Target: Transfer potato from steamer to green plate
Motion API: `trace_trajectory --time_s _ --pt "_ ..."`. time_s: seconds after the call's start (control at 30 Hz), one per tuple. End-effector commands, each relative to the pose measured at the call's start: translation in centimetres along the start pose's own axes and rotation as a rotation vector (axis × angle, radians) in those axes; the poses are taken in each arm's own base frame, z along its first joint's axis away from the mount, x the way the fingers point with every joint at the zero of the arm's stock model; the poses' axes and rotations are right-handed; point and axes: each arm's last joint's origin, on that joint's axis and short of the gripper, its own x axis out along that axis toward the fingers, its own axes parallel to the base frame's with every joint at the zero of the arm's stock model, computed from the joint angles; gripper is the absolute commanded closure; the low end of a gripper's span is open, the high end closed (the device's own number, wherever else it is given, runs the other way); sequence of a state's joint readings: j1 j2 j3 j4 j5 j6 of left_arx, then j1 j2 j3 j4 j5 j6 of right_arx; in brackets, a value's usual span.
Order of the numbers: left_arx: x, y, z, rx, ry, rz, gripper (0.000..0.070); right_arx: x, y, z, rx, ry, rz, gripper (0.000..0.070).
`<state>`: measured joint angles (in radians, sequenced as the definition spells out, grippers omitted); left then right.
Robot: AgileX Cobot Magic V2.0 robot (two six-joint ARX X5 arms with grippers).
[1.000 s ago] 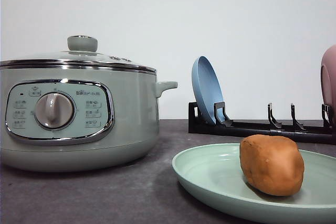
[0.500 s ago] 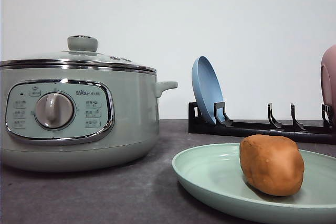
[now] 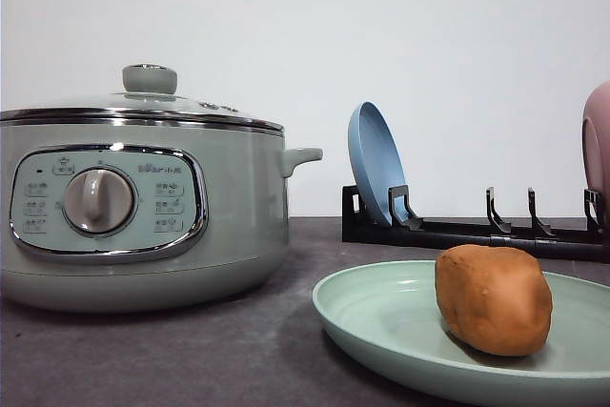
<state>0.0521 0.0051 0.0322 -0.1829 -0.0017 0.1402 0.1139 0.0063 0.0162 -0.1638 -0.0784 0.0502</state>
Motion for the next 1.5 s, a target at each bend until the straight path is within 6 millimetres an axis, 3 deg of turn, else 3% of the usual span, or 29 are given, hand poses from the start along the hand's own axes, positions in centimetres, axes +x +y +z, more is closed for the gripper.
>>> trace_trajectory --time_s 0.0,1.47 --pt "0.19 -0.08 -0.71 -0.004 0.025 -0.002 0.0696 0.03 0.00 -0.07 0.010 -0.004 0.001 0.0692" --pt "0.19 -0.08 -0.71 -0.004 0.025 -0.002 0.0696 0.03 0.00 -0.07 0.010 -0.004 0.001 0.0692"
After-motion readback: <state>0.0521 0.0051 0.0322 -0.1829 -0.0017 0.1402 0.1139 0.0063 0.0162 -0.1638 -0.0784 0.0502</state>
